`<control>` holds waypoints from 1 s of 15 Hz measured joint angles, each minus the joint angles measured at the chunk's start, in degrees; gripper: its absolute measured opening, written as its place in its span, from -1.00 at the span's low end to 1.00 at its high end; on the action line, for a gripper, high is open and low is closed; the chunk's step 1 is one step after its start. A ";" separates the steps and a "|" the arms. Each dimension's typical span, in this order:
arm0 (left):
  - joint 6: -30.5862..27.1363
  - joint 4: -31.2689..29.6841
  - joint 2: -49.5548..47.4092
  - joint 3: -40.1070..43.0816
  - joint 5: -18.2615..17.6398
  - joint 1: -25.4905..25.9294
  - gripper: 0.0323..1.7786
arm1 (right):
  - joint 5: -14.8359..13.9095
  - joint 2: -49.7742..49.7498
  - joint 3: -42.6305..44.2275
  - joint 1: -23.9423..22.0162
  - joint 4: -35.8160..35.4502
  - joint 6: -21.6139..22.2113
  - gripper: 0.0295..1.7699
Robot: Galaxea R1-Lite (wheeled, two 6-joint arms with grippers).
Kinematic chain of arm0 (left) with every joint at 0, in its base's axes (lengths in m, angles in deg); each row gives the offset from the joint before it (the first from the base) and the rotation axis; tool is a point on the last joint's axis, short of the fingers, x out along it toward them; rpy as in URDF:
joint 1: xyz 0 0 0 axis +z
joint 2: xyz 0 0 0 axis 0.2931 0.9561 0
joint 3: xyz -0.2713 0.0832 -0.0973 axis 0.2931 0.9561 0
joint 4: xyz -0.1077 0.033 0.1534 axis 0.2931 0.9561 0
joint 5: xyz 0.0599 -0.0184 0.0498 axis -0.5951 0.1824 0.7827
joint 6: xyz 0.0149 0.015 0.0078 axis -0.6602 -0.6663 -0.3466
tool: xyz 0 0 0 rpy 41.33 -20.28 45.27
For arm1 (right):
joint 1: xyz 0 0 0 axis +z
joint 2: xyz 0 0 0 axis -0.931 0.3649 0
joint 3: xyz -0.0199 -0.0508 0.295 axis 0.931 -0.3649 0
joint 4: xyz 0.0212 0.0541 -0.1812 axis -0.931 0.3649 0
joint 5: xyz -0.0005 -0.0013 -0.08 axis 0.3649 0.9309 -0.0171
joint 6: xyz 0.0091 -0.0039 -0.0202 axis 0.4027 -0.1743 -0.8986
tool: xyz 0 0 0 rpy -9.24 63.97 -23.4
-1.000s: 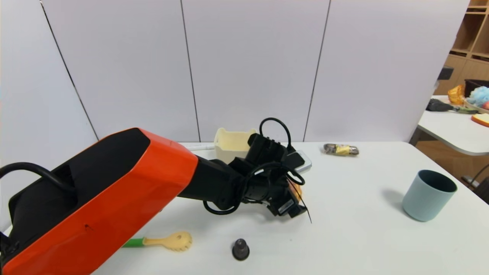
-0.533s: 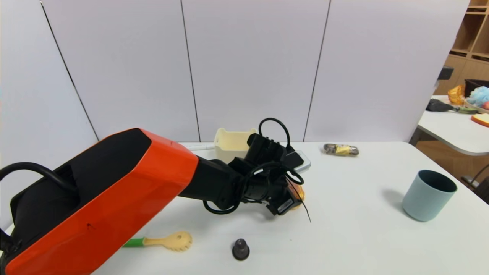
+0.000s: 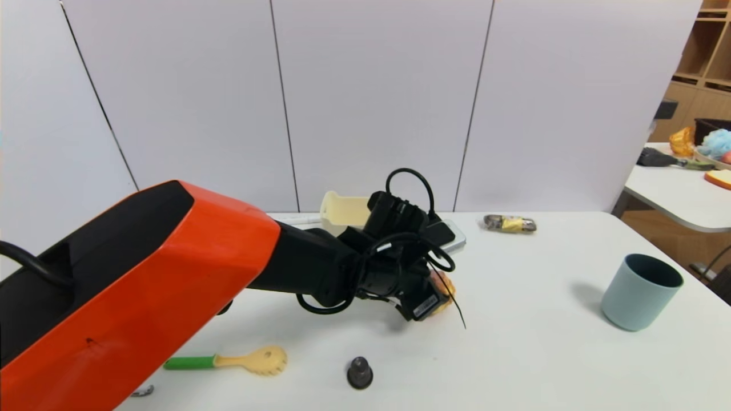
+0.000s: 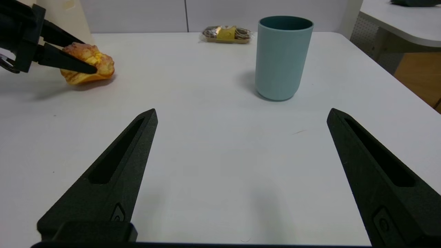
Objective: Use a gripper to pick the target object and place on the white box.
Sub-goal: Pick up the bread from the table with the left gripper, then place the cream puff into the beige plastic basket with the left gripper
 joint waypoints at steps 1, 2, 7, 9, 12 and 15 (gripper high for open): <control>0.02 1.07 -0.94 0.02 0.01 0.11 -0.07 | 0.00 0.00 0.00 0.00 0.02 0.00 0.92; -0.02 2.15 -1.91 0.06 0.01 0.15 -0.07 | 0.02 0.00 0.00 0.00 -0.02 0.02 0.92; -0.46 7.35 -7.80 0.06 0.06 1.82 -0.07 | 0.02 0.00 0.00 0.00 0.00 0.00 0.92; -0.69 7.84 -10.12 0.00 0.09 2.71 -0.07 | 0.02 0.00 0.00 0.00 0.02 0.02 0.92; -1.13 7.57 -12.89 -0.02 0.26 5.57 -0.07 | -0.02 0.00 0.00 0.00 0.02 0.00 0.92; -1.68 7.33 -14.45 -1.33 0.23 8.07 -0.07 | 0.00 0.00 0.00 0.00 0.00 0.00 0.92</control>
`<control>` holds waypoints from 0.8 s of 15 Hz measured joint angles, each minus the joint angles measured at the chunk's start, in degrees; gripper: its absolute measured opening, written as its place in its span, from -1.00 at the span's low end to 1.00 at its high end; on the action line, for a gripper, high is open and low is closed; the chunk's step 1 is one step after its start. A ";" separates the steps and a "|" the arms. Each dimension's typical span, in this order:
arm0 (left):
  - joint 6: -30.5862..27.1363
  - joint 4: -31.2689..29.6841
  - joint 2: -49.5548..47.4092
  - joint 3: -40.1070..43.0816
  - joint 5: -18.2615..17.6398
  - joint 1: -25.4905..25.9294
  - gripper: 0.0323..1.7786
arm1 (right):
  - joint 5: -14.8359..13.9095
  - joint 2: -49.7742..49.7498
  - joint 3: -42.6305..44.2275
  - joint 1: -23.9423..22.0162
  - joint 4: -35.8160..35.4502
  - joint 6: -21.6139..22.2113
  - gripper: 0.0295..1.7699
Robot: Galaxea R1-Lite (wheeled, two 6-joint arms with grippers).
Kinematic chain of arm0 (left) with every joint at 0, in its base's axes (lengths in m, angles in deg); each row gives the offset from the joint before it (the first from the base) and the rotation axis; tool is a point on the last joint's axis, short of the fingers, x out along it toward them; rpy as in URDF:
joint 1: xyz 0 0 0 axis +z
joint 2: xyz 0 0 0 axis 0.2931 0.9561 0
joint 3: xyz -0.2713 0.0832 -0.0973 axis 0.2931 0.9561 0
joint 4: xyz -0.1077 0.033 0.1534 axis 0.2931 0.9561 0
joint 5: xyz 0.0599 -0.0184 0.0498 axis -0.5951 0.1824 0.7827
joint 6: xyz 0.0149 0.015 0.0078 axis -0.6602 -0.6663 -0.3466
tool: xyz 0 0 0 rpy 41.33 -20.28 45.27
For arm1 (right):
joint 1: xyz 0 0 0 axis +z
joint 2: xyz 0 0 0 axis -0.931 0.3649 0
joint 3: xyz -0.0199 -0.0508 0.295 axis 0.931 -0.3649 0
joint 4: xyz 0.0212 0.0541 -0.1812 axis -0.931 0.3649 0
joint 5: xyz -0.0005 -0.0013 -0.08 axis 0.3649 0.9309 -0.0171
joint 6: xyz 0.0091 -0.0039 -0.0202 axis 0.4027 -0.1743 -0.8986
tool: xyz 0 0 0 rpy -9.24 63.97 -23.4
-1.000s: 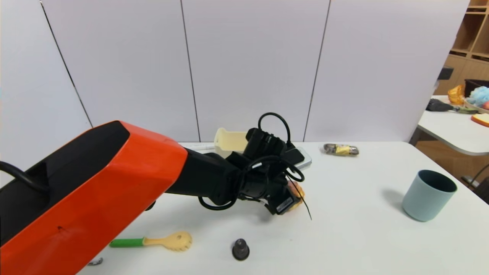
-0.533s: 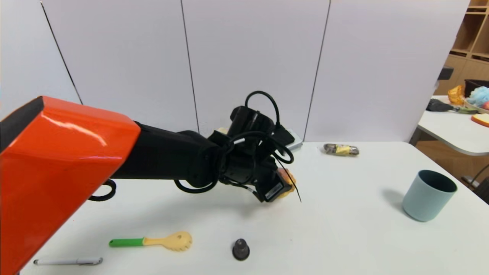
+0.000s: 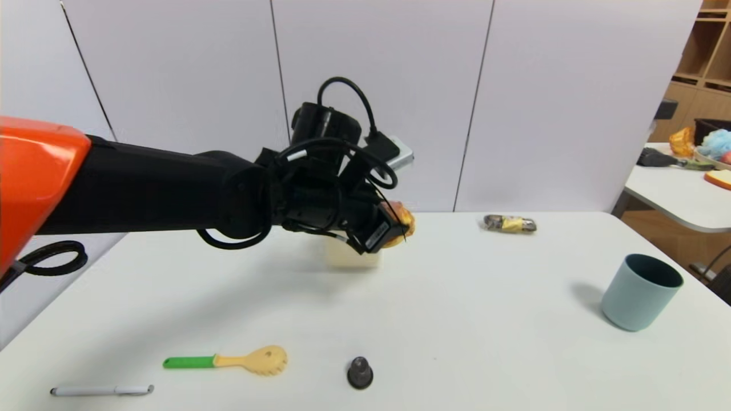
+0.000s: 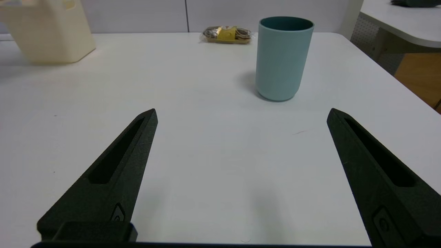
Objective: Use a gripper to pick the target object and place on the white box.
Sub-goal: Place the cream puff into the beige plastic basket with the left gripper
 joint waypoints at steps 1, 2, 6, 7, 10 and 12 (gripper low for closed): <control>0.00 0.00 -0.28 -0.85 0.00 0.94 -0.07 | 0.02 0.00 0.00 0.00 -0.02 0.00 0.92; -0.24 0.00 -0.37 -1.84 0.00 1.83 -0.07 | 0.00 0.00 0.00 0.00 0.02 0.00 0.92; -1.16 0.02 1.15 -6.39 -0.04 5.52 -0.07 | -0.02 0.00 0.00 0.00 0.00 0.00 0.92; -1.13 0.00 2.08 -7.66 -0.06 6.27 -0.07 | 0.02 0.00 0.00 0.00 0.00 0.00 0.92; -1.13 -0.07 5.12 -10.25 -0.20 8.22 -0.07 | 0.02 0.00 0.00 0.00 0.00 0.00 0.92; -1.13 -0.07 7.17 -11.30 -0.17 8.96 -0.07 | 0.02 0.00 0.00 0.00 0.02 0.00 0.92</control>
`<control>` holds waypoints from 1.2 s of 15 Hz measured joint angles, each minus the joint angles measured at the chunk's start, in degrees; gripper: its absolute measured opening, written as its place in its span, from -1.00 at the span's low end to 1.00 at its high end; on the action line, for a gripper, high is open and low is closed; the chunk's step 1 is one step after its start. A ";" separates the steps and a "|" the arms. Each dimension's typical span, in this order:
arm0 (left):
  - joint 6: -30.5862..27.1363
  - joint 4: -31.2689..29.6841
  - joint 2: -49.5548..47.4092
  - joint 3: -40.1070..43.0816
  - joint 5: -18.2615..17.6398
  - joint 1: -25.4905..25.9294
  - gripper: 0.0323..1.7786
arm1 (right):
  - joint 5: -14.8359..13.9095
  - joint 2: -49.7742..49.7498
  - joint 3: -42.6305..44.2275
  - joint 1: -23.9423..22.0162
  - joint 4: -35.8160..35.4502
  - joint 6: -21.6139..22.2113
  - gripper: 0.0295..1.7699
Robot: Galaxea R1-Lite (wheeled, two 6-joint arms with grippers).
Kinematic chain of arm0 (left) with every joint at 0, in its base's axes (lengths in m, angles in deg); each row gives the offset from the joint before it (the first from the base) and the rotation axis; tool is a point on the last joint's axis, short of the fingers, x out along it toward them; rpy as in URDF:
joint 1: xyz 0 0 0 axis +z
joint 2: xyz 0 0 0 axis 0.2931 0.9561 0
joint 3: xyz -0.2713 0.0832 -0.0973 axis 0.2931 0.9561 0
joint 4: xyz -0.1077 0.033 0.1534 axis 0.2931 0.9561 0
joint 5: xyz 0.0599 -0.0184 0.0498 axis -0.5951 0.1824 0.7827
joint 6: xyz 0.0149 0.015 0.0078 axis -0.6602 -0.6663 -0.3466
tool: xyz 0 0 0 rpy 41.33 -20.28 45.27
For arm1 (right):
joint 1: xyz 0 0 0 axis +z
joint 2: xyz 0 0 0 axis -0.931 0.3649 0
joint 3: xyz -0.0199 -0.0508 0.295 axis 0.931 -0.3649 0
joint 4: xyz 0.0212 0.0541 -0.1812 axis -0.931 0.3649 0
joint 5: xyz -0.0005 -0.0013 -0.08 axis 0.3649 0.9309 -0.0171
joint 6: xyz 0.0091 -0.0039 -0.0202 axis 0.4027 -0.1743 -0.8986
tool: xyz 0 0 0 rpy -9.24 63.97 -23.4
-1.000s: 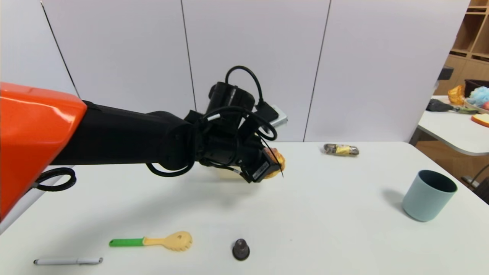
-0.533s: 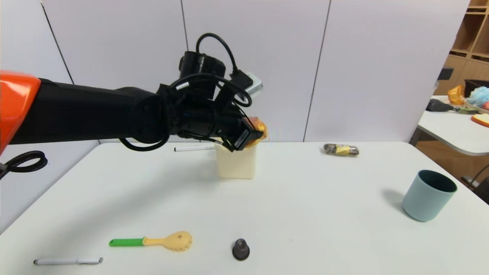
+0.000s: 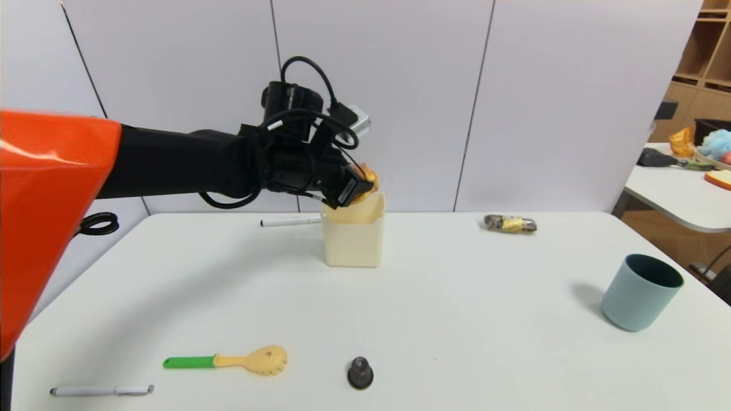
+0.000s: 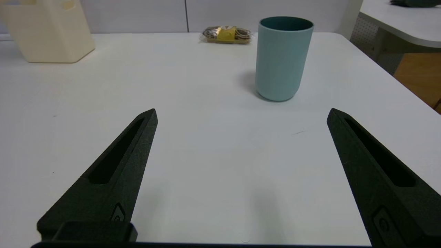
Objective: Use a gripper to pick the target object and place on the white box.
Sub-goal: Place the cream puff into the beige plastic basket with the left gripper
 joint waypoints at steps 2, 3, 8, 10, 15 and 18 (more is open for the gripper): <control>0.02 0.07 1.93 -0.66 -0.02 0.63 -0.07 | 0.00 0.00 0.00 0.00 0.00 0.00 0.92; 0.02 0.12 2.67 -0.84 0.00 0.91 -0.07 | 0.00 0.00 0.00 0.00 -0.02 0.02 0.92; 0.11 0.21 5.18 -1.34 -0.02 1.11 -0.07 | -0.02 0.00 0.02 0.00 -0.02 0.00 0.92; 0.02 0.40 5.67 -1.54 -0.02 1.06 -0.07 | -0.02 0.00 0.02 0.00 -0.02 0.00 0.92; -0.02 0.40 6.03 -1.62 0.02 1.02 -0.07 | -0.02 0.00 0.02 0.00 0.00 0.02 0.92; 0.06 0.43 6.06 -1.62 -0.05 1.05 0.03 | -0.02 0.00 0.02 0.00 0.00 0.00 0.92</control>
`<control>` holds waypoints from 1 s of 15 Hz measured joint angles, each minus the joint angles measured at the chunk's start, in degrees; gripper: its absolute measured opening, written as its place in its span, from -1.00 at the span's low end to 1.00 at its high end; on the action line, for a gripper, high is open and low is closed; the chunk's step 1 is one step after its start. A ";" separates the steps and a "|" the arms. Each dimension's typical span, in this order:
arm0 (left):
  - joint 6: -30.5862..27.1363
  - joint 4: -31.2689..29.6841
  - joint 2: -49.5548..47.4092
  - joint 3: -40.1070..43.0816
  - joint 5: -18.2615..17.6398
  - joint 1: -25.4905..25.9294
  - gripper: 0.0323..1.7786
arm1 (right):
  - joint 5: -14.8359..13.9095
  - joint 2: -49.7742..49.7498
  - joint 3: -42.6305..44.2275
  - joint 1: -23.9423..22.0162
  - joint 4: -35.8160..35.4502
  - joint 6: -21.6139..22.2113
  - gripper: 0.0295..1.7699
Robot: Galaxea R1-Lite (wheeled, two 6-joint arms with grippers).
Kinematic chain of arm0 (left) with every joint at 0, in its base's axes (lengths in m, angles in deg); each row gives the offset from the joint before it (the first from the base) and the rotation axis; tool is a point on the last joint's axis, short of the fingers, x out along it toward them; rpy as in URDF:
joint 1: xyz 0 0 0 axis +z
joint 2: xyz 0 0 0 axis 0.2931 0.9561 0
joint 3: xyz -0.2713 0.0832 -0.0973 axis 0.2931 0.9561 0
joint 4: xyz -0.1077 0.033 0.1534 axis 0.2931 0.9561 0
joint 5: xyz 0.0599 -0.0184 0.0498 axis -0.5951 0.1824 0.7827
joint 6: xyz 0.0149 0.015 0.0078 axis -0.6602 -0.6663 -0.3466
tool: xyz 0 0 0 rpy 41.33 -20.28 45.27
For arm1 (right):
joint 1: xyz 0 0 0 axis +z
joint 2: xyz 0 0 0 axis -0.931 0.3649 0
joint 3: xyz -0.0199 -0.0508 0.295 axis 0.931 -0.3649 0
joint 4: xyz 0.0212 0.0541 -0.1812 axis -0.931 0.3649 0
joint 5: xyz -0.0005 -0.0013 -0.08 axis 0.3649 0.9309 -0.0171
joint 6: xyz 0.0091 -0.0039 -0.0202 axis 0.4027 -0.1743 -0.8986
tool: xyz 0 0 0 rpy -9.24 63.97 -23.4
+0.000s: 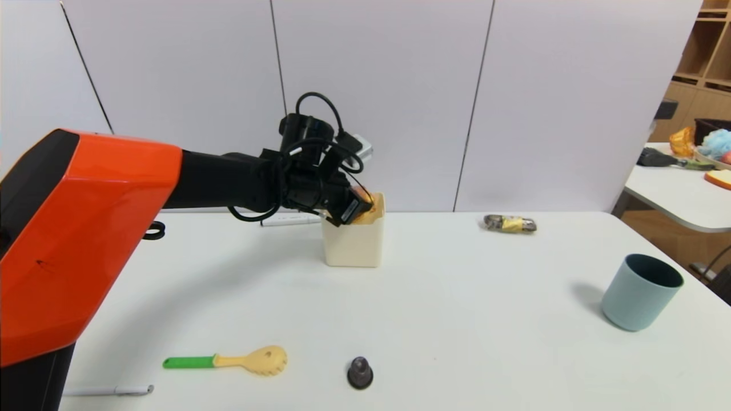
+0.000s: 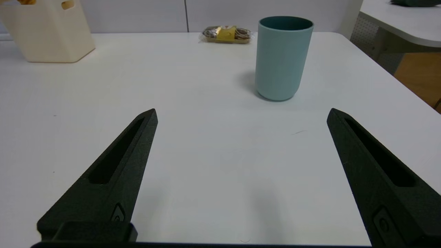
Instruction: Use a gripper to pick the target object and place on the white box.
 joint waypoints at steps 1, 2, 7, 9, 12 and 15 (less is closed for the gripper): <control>-0.04 0.00 0.02 0.00 -0.04 0.01 0.14 | -0.02 0.00 0.00 0.00 0.00 0.00 0.92; -0.04 0.05 0.02 0.00 -0.04 0.01 0.24 | 0.00 0.00 0.00 0.00 0.00 0.00 0.92; -0.02 0.05 -0.05 -0.05 -0.09 0.00 0.56 | -0.02 0.00 -0.02 0.00 0.00 0.00 0.92; -0.04 0.06 -0.20 -0.05 -0.10 0.01 0.64 | -0.02 0.00 -0.02 0.00 -0.02 0.00 0.92; -0.04 1.21 -0.83 -0.05 -0.09 0.04 0.73 | -0.02 0.00 -0.02 0.00 -0.02 0.00 0.92; -0.15 3.45 -2.34 -0.05 -0.06 0.04 0.79 | 0.00 0.00 -0.02 0.00 -0.02 0.00 0.92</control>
